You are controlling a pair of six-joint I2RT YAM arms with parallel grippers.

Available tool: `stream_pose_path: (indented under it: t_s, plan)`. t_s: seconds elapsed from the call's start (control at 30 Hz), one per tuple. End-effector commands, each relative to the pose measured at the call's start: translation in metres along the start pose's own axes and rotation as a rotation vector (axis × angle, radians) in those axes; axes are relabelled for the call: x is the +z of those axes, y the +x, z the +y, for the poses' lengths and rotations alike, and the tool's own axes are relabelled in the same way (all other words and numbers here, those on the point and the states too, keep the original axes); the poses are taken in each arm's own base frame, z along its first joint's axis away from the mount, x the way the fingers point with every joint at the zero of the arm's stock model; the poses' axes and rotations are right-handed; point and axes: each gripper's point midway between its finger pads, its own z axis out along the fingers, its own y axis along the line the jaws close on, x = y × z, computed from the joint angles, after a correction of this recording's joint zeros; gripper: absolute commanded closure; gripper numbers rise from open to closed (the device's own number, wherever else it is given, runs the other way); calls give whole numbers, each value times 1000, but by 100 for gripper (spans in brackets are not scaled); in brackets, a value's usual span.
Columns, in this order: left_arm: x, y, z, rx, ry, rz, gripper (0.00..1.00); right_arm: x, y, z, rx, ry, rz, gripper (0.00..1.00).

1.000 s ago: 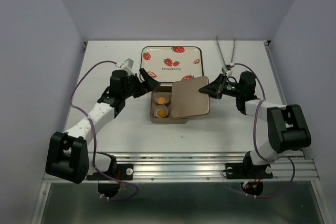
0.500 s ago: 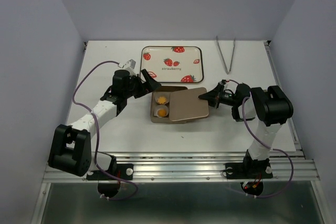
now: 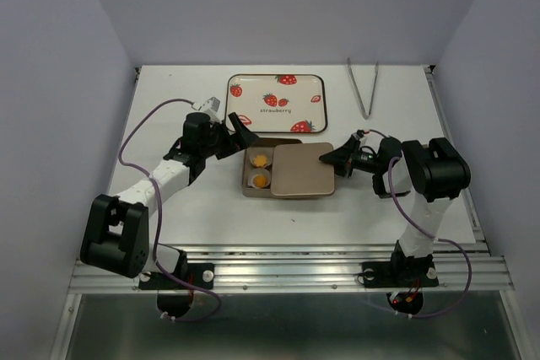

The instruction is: Pack the cookies

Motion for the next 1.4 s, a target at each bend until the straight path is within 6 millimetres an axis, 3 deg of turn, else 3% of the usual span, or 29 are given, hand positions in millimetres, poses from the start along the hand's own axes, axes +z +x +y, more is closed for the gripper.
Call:
stream_pose_path:
  t_s: [0.0,0.23,0.37,0.93,1.37]
  plan:
    - [-1,-9,-9,42,40,-25,1,-9,14,45,-506,-215,1,63]
    - [2,-9,-7,41,36,-17,1,0,-3,15,-488,-47,-31,62]
    - [2,-9,-7,41,36,-17,1,6,-17,-4,-534,124,-54,69]
    - [4,-7,-6,42,39,-13,1,16,-19,-17,-483,165,-28,67]
    - [13,3,2,44,31,30,1,32,-11,-26,-489,215,62,56]
